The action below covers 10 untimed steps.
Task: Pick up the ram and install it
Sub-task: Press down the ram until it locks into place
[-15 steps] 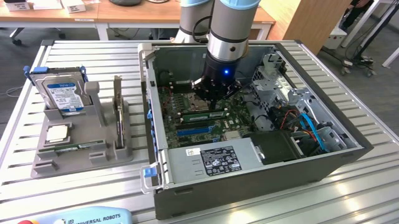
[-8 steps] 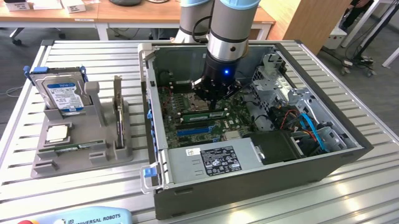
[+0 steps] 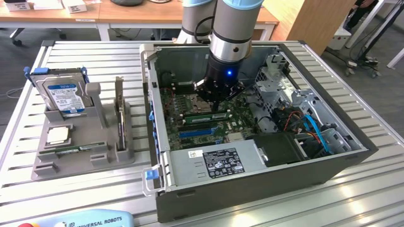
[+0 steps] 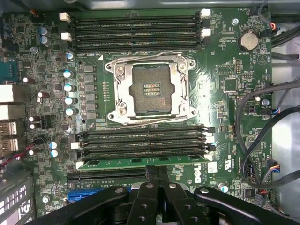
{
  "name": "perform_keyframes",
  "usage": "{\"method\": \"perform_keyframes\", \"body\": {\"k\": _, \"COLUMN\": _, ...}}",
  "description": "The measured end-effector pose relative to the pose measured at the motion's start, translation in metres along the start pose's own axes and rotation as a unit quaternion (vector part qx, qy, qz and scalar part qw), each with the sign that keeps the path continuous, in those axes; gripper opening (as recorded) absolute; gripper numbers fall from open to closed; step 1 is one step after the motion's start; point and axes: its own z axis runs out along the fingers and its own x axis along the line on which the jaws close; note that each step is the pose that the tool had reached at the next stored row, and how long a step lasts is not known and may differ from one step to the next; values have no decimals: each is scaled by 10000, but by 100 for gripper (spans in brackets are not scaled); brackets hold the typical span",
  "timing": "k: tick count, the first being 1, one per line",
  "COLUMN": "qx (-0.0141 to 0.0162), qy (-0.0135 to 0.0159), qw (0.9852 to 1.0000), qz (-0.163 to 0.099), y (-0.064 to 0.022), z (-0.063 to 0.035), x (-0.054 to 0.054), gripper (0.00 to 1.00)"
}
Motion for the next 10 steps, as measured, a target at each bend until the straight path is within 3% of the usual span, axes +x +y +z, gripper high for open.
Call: {"method": "perform_keyframes", "body": {"k": 10, "qx": 0, "qy": 0, "qw": 10000, "qz": -1, "y": 13, "z": 2, "x": 23, "gripper": 10}}
